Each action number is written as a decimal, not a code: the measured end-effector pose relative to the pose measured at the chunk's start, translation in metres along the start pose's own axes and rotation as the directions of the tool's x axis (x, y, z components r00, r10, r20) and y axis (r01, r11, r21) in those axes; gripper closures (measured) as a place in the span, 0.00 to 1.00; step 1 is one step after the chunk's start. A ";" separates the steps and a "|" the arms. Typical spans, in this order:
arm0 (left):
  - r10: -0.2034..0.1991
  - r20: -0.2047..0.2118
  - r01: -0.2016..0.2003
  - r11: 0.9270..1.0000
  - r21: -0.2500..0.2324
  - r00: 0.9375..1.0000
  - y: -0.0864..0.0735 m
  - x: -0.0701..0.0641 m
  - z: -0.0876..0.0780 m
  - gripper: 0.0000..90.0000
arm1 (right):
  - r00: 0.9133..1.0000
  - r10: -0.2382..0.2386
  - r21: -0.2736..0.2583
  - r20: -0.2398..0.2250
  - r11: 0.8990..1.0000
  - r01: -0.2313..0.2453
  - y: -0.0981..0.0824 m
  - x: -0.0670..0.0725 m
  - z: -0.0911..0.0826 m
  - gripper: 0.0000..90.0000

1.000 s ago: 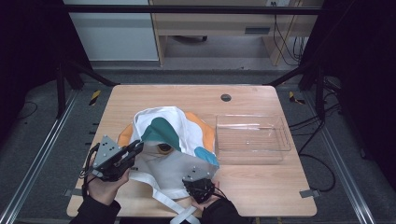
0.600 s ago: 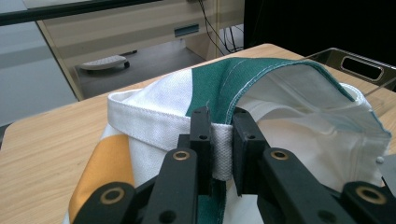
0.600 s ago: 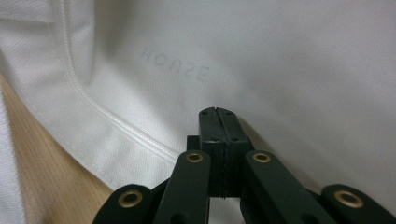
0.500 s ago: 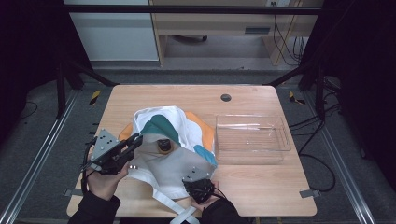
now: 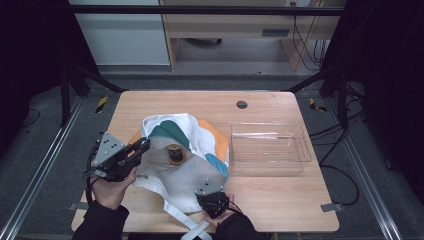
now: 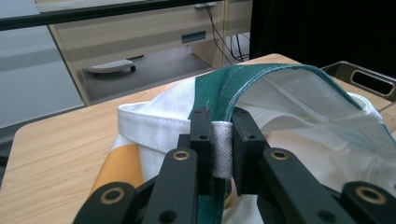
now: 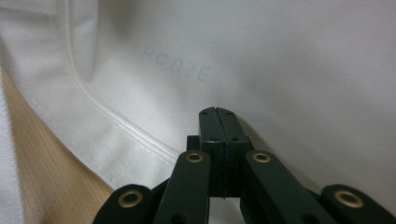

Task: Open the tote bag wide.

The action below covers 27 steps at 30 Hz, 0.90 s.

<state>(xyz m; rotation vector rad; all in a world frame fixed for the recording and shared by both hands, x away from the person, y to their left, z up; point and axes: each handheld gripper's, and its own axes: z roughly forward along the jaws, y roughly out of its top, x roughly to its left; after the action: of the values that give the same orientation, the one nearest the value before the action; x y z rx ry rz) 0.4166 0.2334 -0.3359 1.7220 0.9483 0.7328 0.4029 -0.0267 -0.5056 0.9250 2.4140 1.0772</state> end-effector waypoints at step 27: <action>-0.007 -0.061 0.007 1.000 -0.013 0.998 0.018 0.010 0.022 0.90 | 1.000 -0.013 0.002 0.008 1.000 0.013 0.001 0.001 0.001 1.00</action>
<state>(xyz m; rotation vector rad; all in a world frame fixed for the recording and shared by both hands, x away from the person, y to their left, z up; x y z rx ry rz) 0.4445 0.2280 -0.3258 1.6925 0.9892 0.7896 0.4026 -0.0248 -0.5055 0.9115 2.4116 1.0654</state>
